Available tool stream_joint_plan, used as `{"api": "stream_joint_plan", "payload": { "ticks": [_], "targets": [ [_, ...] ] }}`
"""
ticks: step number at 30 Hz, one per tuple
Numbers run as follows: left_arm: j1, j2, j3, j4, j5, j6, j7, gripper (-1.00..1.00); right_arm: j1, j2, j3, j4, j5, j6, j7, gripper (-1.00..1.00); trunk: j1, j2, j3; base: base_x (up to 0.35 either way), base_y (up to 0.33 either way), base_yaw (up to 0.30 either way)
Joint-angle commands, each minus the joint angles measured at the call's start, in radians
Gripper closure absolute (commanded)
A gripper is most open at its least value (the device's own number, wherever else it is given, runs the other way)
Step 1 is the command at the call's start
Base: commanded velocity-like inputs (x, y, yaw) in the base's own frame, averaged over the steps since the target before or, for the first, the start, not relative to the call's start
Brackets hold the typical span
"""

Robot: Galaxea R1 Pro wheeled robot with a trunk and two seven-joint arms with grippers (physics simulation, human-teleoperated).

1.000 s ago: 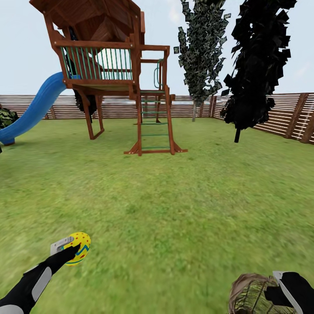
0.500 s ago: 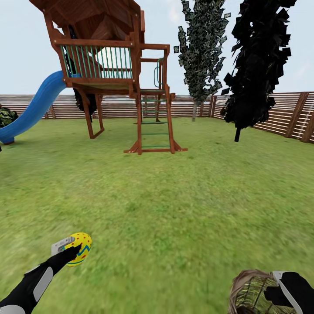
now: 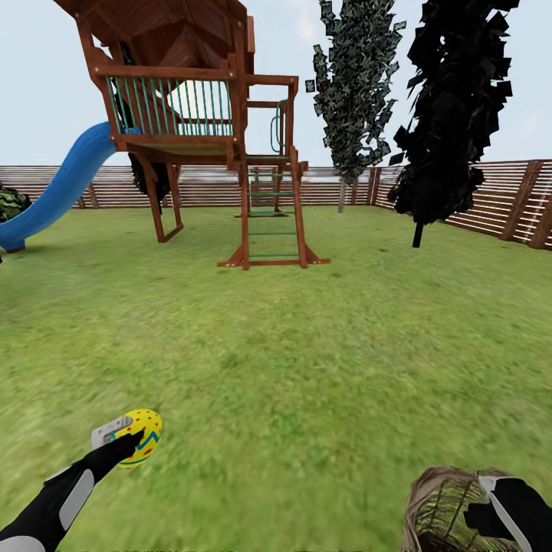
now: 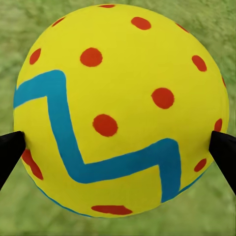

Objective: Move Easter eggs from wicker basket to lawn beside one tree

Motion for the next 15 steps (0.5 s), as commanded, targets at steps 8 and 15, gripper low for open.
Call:
{"api": "stream_joint_plan", "payload": {
  "ticks": [8,15],
  "targets": [
    [0.000,-0.002,0.005,-0.001,0.009,0.009,-0.007,1.00,0.000,0.000,0.002,-0.002,-0.007,0.004,-0.001,-1.00,0.031,-0.057,-0.026,0.000,0.000,0.000],
    [0.000,-0.005,0.003,0.000,0.009,0.009,-0.007,1.00,0.000,0.001,0.002,-0.002,-0.007,0.005,-0.001,-1.00,0.057,-0.106,-0.048,0.000,0.000,0.000]
  ]
}}
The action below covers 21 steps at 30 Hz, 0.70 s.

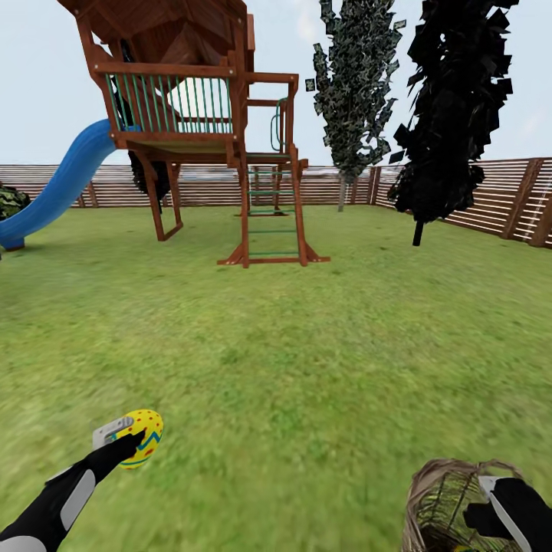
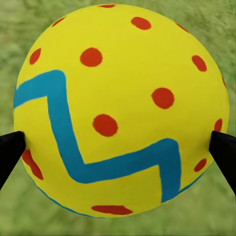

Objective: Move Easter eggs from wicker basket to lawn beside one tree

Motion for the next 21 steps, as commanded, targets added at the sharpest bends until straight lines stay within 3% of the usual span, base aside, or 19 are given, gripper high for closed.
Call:
{"api": "stream_joint_plan", "payload": {
  "ticks": [1,4,6,15,21],
  "targets": [
    [0.000,-0.001,0.005,-0.001,0.009,0.009,-0.007,1.00,0.000,-0.001,0.002,-0.001,-0.007,0.004,-0.001,-1.00,0.004,-0.008,-0.004,0.000,0.000,0.000],
    [0.000,-0.001,0.005,-0.001,0.009,0.009,-0.007,1.00,0.000,0.034,0.003,-0.001,-0.001,0.004,-0.005,-1.00,0.015,-0.029,-0.014,0.000,0.000,0.000],
    [0.000,-0.001,0.005,-0.001,0.009,0.009,-0.007,1.00,0.000,0.047,0.002,-0.001,0.039,0.003,-0.011,-1.00,0.023,-0.043,-0.020,0.000,0.000,0.000],
    [0.000,-0.001,0.005,-0.001,0.009,0.009,-0.007,1.00,0.000,0.050,-0.005,-0.001,0.050,0.004,-0.011,-1.00,0.057,-0.106,-0.048,0.000,0.000,0.000],
    [0.000,-0.001,0.003,0.004,0.009,0.008,-0.007,1.00,0.000,0.026,-0.011,-0.001,0.048,0.006,-0.007,-1.00,0.080,-0.148,-0.067,0.000,0.000,0.000]
  ]
}}
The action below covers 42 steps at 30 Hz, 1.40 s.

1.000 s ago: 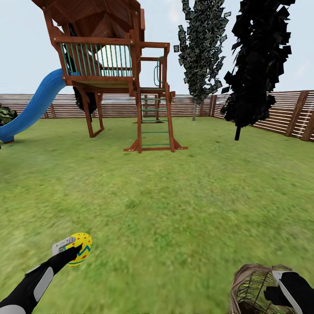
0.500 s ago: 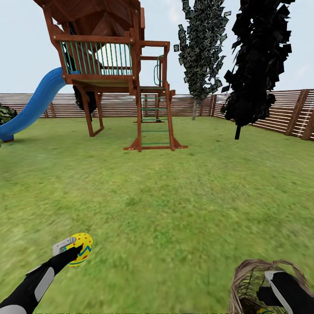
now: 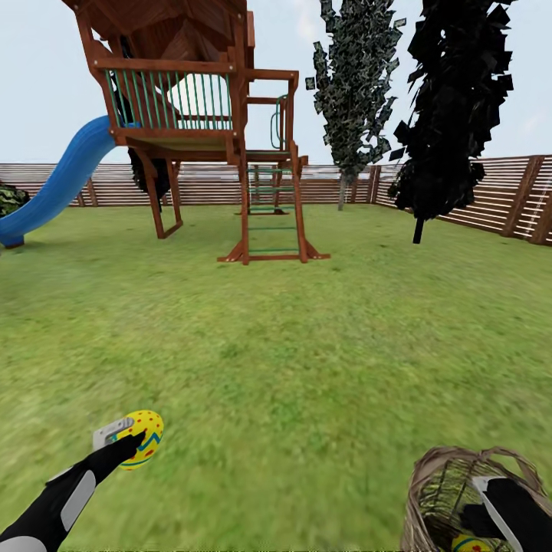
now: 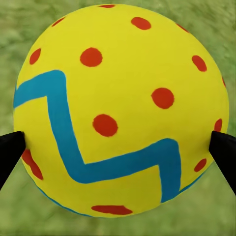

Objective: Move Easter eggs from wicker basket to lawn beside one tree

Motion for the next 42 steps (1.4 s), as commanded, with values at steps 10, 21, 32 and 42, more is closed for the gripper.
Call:
{"api": "stream_joint_plan", "payload": {
  "ticks": [10,21,32,42],
  "targets": [
    [0.000,-0.025,0.003,0.003,0.004,0.009,-0.009,1.00,0.000,-0.067,-0.001,0.000,-0.019,0.014,0.009,-1.00,0.038,-0.071,-0.032,0.000,0.000,0.000],
    [0.000,-0.024,0.005,0.002,0.006,0.007,-0.010,1.00,0.000,-0.058,0.006,0.000,-0.025,0.013,0.008,-1.00,0.069,-0.127,-0.058,0.000,0.000,0.000],
    [0.001,-0.023,0.003,0.025,0.004,-0.051,-0.015,1.00,0.000,-0.058,0.006,0.000,-0.025,0.012,0.008,-1.00,0.069,-0.127,-0.058,0.244,-0.070,0.000],
    [0.001,-0.026,0.003,0.025,0.009,-0.045,-0.013,1.00,0.000,-0.055,0.009,0.000,-0.025,0.012,0.008,-1.00,0.084,-0.155,-0.070,0.097,-0.031,0.000]
  ]
}}
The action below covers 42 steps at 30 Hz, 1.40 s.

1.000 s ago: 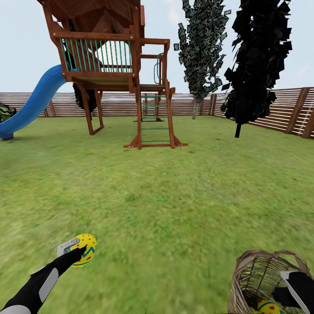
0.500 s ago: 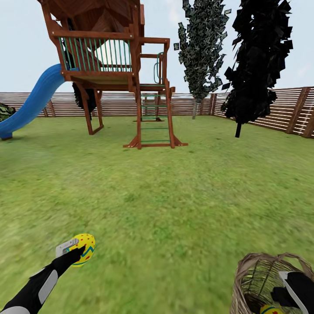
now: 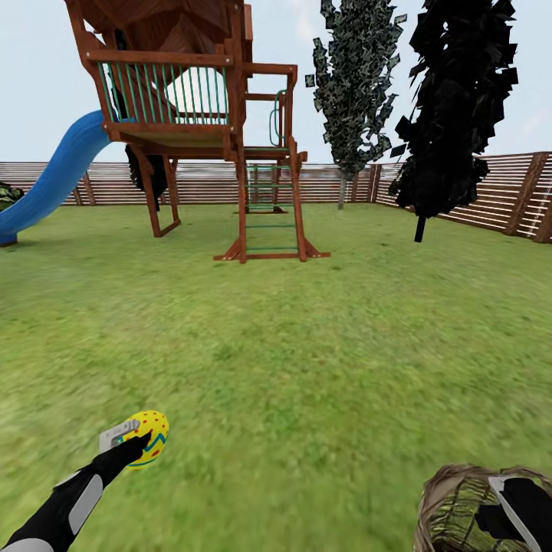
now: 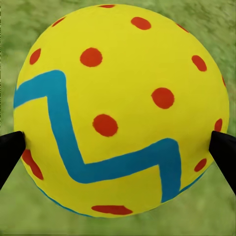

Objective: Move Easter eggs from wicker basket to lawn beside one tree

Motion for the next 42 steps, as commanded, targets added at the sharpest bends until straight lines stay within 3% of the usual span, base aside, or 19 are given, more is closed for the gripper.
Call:
{"api": "stream_joint_plan", "payload": {
  "ticks": [1,10,42],
  "targets": [
    [0.000,0.000,0.005,-0.001,0.010,0.009,-0.007,1.00,0.000,0.000,0.001,-0.001,-0.004,0.005,0.001,-1.00,0.004,-0.008,-0.004,0.000,0.000,0.000],
    [0.000,-0.001,0.006,-0.003,0.012,0.005,-0.005,1.00,0.000,0.006,-0.005,-0.003,-0.004,0.003,0.001,-1.00,0.038,-0.071,-0.032,0.000,0.000,0.000],
    [0.000,-0.018,0.005,-0.001,0.007,0.005,-0.005,1.00,0.000,0.004,-0.006,-0.016,-0.006,0.004,0.002,-1.00,0.053,-0.078,-0.156,0.000,0.000,0.000]
  ]
}}
